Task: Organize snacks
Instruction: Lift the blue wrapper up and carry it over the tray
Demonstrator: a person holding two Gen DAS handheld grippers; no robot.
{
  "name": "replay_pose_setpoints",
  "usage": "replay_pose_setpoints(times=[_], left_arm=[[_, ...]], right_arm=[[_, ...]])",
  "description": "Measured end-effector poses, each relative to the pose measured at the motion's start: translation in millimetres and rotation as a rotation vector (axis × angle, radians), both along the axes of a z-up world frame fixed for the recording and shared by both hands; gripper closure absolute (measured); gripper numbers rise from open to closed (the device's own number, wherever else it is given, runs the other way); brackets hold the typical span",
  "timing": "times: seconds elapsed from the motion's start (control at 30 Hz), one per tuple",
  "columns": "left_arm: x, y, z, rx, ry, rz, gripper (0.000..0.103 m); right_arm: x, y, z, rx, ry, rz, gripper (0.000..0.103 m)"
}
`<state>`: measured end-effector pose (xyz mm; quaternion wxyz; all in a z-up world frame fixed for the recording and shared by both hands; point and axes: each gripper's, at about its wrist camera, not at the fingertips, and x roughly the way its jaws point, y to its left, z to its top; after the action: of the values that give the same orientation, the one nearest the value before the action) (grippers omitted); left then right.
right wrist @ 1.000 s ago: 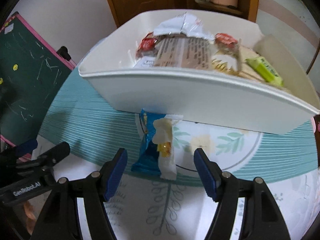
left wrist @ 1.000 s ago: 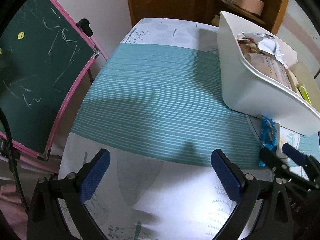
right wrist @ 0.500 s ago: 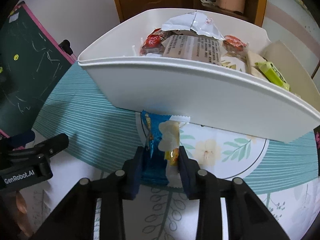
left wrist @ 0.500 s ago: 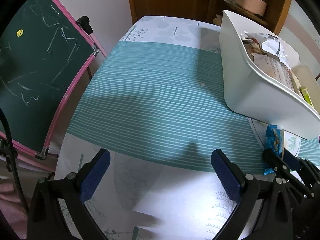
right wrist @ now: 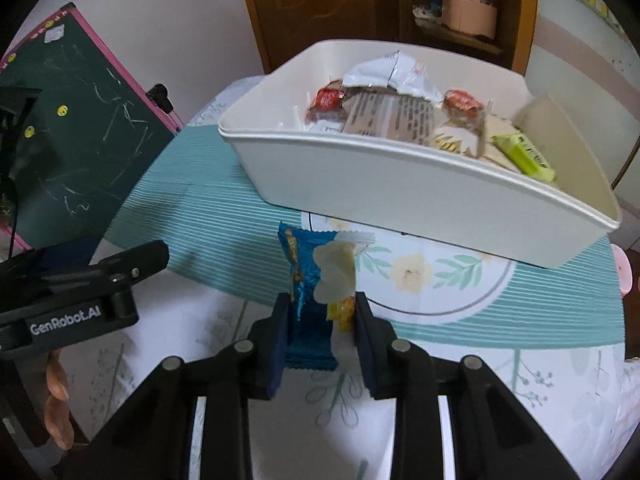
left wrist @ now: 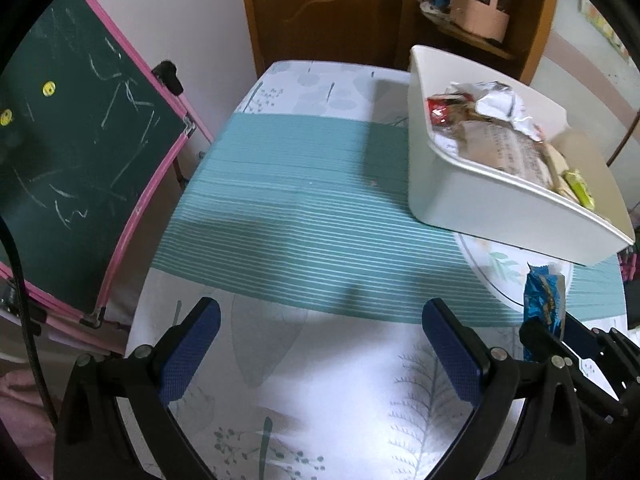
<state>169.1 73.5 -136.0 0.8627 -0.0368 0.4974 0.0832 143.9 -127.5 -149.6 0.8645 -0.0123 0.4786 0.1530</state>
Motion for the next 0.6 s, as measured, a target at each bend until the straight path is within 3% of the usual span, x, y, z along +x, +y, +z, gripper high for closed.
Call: replay_pose_setpoints(times=[0.33,0.47,0.6], left_arm=[[-16,-35,52,0.051,-0.101,-0.11,0.002],[-9,-60,97,0.077,-0.202,-0.176,0.002],[4,-78,146,0.104,-0.302,-0.228,0.002]], right_arm=[[-21,-42,42,0.071,-0.041,-0.08,0.073],[-22,-59,75,0.096,-0.09,-0.105,0.073],[-17,-74,129,0.102,-0.208,-0.118,0.073]])
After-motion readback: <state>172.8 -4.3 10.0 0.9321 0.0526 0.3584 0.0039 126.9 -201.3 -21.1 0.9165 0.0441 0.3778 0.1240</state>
